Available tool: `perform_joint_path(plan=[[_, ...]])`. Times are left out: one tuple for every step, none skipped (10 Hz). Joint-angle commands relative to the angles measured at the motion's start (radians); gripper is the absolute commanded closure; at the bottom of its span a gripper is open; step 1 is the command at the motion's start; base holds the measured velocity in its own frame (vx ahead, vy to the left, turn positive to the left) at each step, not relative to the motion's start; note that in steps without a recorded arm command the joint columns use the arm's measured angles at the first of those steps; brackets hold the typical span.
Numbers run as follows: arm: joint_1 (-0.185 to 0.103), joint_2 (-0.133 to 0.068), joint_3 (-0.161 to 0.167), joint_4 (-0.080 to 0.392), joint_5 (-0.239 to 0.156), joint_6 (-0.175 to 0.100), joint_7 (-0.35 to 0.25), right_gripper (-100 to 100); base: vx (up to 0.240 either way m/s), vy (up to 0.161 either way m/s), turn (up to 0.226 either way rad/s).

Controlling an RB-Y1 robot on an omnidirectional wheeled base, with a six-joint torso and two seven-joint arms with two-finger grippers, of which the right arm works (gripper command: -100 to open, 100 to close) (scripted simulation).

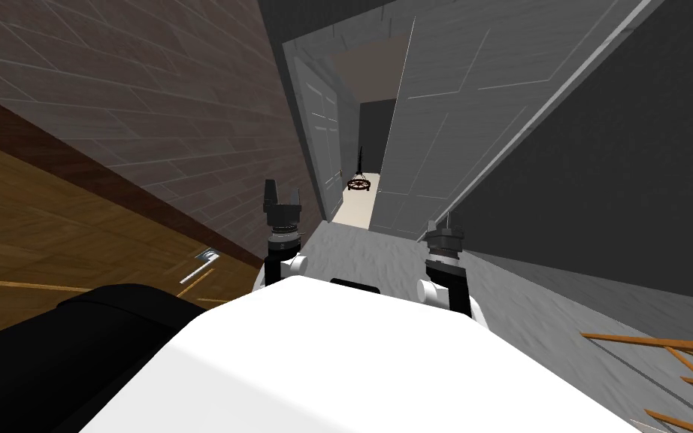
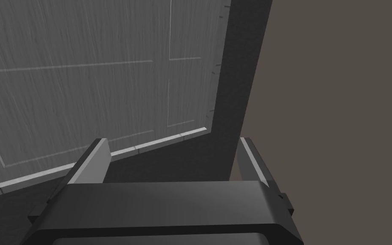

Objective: Push the door open

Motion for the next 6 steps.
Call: perform_joint_path(plan=[[-0.013,-0.006,0.001,0.030,-0.001,-0.006,0.007,-100,0.119,0.006,0.000],[-0.025,-0.013,-0.002,0.063,-0.003,-0.014,0.011,-100,0.139,0.008,0.004],[-0.031,-0.017,-0.003,0.080,-0.005,-0.019,0.013,-100,0.139,0.013,0.004],[-0.043,-0.025,-0.005,0.114,-0.007,-0.028,0.017,-100,0.148,0.027,0.003],[-0.050,-0.028,-0.006,0.133,-0.009,-0.033,0.019,-100,0.142,0.015,-0.001],[-0.057,-0.031,-0.007,0.153,-0.010,-0.038,0.021,-100,0.125,-0.010,0.004]])
